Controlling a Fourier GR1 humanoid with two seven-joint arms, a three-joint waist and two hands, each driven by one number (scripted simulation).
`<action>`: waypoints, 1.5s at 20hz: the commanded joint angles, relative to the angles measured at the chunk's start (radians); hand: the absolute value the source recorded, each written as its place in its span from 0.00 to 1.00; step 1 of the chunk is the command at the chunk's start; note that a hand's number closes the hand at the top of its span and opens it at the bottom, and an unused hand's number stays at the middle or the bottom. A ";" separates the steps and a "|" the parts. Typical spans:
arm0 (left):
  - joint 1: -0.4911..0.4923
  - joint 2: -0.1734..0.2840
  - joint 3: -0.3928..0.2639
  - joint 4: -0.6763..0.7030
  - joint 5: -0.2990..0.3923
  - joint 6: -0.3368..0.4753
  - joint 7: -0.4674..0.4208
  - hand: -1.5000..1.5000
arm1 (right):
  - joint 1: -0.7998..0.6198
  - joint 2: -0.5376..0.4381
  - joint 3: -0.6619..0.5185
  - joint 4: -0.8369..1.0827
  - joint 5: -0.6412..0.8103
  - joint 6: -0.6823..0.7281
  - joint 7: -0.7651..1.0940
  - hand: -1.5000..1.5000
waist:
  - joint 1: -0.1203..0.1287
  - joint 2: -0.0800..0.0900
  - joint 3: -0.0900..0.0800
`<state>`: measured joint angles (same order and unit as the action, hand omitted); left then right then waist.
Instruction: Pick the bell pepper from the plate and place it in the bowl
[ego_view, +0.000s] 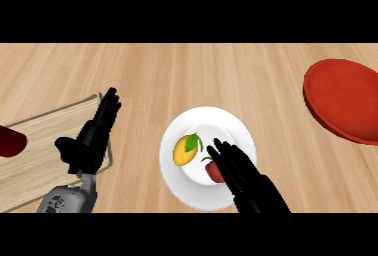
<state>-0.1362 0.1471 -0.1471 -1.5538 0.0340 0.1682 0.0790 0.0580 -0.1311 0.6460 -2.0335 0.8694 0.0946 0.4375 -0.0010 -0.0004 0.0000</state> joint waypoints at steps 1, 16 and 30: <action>-0.010 -0.023 0.001 0.010 -0.028 0.000 0.013 0.50 | 0.009 -0.008 -0.067 0.035 -0.084 -0.011 -0.097 0.00 | 0.000 0.000 0.000; -0.023 -0.033 0.075 0.020 -0.037 -0.062 0.006 0.50 | 0.095 0.028 -0.078 0.104 -0.179 -0.069 -0.234 0.00 | 0.000 0.000 0.000; -0.019 -0.078 0.072 0.039 -0.092 -0.068 -0.017 0.50 | -0.004 0.102 -0.126 0.328 -0.086 -0.134 -0.262 0.00 | 0.000 0.000 0.000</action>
<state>-0.1549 0.0859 -0.0642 -1.5311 -0.0263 0.0866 0.0843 0.0731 -0.0476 0.5121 -1.7432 0.7196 -0.0129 0.1493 -0.0006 -0.0002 0.0001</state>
